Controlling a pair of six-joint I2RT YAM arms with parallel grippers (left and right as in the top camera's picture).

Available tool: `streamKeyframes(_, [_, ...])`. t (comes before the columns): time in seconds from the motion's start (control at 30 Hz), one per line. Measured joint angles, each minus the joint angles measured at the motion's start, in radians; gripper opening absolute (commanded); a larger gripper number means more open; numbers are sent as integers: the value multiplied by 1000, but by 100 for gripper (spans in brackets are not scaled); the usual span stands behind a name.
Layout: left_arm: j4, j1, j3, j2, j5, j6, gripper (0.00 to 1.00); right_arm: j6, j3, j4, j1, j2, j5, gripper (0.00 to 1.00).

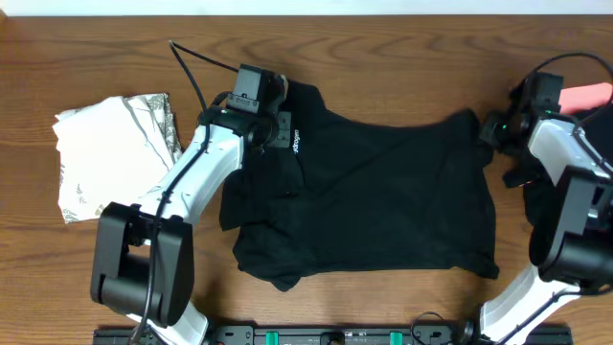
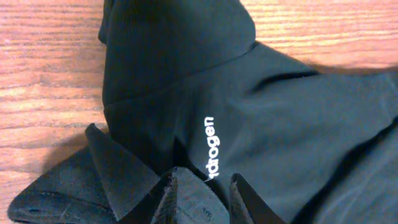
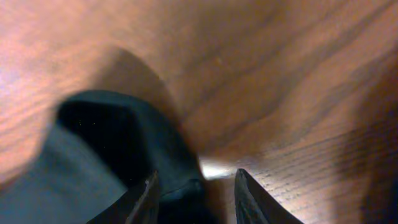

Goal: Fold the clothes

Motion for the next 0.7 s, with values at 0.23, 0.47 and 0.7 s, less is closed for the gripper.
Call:
streamKeyframes(0.23, [0,0,0,0,0,0,29,13,0,86,0,36,-26,41])
streamKeyframes(0.47, [-1,0,0,0,0,0,29,13,0,131,0,37,-68,40])
streamKeyframes(0.7, [0,0,0,0,0,0,29,-20,0,81,3,37,-61,28])
